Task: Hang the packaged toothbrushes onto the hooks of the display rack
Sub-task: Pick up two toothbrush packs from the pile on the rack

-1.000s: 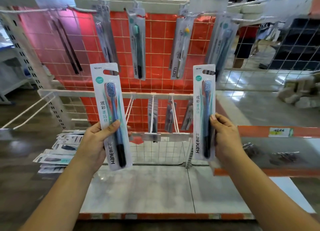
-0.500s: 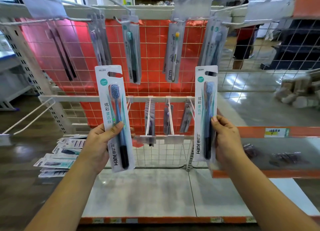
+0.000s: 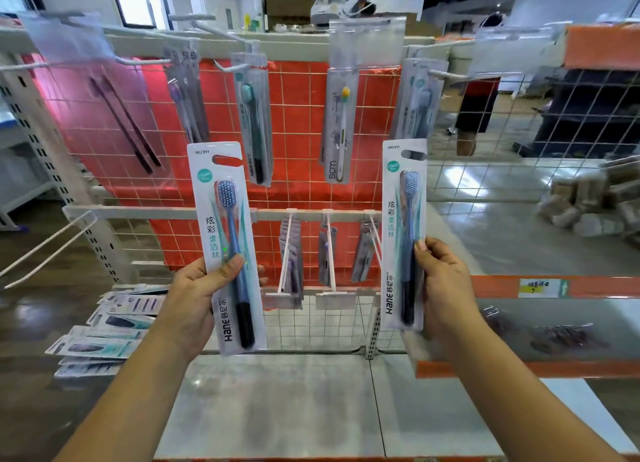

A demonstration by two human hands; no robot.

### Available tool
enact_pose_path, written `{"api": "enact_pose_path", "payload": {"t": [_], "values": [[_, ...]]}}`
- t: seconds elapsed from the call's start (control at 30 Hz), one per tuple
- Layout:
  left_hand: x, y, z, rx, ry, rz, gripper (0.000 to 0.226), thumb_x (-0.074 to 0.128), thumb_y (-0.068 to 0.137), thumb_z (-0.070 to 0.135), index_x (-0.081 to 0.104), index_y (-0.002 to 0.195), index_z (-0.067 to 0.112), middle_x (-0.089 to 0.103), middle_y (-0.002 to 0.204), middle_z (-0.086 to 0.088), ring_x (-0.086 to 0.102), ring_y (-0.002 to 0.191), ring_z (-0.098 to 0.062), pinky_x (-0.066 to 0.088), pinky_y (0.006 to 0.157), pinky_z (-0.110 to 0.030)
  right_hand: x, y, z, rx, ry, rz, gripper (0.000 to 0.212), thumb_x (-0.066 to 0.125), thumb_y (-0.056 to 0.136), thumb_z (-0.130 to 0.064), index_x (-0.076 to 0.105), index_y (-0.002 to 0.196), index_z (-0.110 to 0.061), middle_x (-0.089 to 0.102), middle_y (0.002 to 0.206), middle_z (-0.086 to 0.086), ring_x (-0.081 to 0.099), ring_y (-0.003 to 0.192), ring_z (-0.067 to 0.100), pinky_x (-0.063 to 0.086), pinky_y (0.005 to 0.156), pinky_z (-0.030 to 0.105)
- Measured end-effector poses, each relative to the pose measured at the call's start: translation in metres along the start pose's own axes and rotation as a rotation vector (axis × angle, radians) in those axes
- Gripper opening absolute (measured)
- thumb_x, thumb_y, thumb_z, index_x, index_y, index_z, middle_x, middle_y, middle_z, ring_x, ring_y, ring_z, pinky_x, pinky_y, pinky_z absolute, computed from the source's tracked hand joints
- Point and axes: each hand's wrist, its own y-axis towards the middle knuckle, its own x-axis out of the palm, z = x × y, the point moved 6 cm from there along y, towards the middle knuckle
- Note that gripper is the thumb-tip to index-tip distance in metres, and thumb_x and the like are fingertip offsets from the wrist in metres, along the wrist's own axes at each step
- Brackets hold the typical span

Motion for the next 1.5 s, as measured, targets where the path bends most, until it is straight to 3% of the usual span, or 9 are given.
{"api": "enact_pose_path", "payload": {"t": [0.13,0.27,0.43,0.6,0.73,0.9,1.0,1.13,1.5], "values": [[-0.001,0.021,0.000,-0.011,-0.012,0.023,0.024,0.069,0.064,0.023,0.067,0.087,0.015,0.073,0.076,0.003,0.067,0.077,-0.021,0.056,0.069,-0.036,0.006,0.010,-0.001,0.006,-0.016,0.019,0.022,0.048,0.096,-0.016,0.060,0.078,-0.015,0.066,0.073,0.001,0.060,0.073,0.020,0.052,0.076,0.040],[0.006,0.046,0.001,-0.026,0.001,-0.021,0.013,0.059,0.076,0.014,0.065,0.087,0.014,0.071,0.068,0.004,0.067,0.059,-0.011,0.055,0.051,-0.025,0.014,0.030,-0.010,-0.017,-0.056,0.037,0.023,0.047,0.097,-0.016,0.061,0.079,-0.017,0.068,0.072,0.000,0.063,0.068,0.017,0.055,0.065,0.032],[0.013,0.082,0.006,-0.040,-0.021,-0.068,0.029,0.071,0.061,0.025,0.067,0.086,0.012,0.073,0.074,0.000,0.069,0.067,-0.016,0.056,0.055,-0.027,0.025,0.060,-0.021,-0.038,-0.015,0.091,0.026,0.048,0.096,-0.013,0.059,0.073,-0.019,0.065,0.059,-0.011,0.060,0.062,0.010,0.053,0.064,0.025],[0.017,0.113,0.007,-0.052,-0.020,-0.126,0.074,0.091,0.010,0.049,0.074,0.074,0.015,0.073,0.074,-0.003,0.070,0.064,-0.016,0.055,0.052,-0.024,0.028,0.078,-0.038,-0.117,0.035,0.147,0.025,0.047,0.095,-0.009,0.054,0.072,-0.016,0.062,0.051,-0.013,0.058,0.049,0.001,0.051,0.053,0.019],[0.026,0.130,0.009,-0.060,0.008,-0.159,0.063,0.091,0.019,0.045,0.074,0.071,0.014,0.072,0.069,0.000,0.068,0.062,-0.018,0.053,0.049,-0.022,0.024,0.082,-0.052,-0.165,0.132,0.166,0.022,0.047,0.094,-0.007,0.054,0.075,-0.015,0.063,0.054,-0.013,0.059,0.051,0.000,0.051,0.054,0.017],[0.040,0.137,0.006,-0.061,-0.003,-0.130,0.089,0.091,0.008,0.049,0.065,0.084,0.010,0.072,0.068,-0.002,0.068,0.056,-0.015,0.054,0.047,-0.025,0.003,0.087,-0.067,-0.228,0.167,0.222,0.020,0.048,0.094,-0.009,0.055,0.077,-0.016,0.064,0.059,-0.014,0.060,0.058,-0.001,0.052,0.062,0.016],[0.051,0.136,0.001,-0.082,-0.013,-0.149,0.064,0.092,0.037,0.044,0.063,0.084,0.010,0.071,0.065,-0.001,0.067,0.053,-0.015,0.052,0.044,-0.023,-0.011,0.089,-0.065,-0.206,0.167,0.257,0.020,0.047,0.095,-0.010,0.058,0.079,-0.016,0.065,0.058,-0.014,0.060,0.055,-0.002,0.051,0.054,0.014],[0.066,0.131,-0.007,-0.074,0.013,-0.136,0.091,0.090,0.005,0.050,0.066,0.083,0.010,0.072,0.070,-0.005,0.069,0.058,-0.019,0.054,0.047,-0.028,-0.023,0.093,-0.065,-0.169,0.128,0.253,0.021,0.045,0.096,-0.012,0.059,0.080,-0.014,0.064,0.055,-0.013,0.059,0.050,-0.001,0.049,0.047,0.014],[0.096,0.115,-0.013,-0.064,-0.018,-0.113,0.032,0.076,0.058,0.027,0.068,0.084,0.010,0.072,0.071,-0.002,0.067,0.073,-0.025,0.057,0.054,-0.027,-0.003,0.164,-0.075,0.016,-0.071,0.201,0.025,0.049,0.095,-0.007,0.060,0.073,-0.013,0.059,0.072,-0.001,0.053,0.068,0.012,0.048,0.066,0.022]]}}
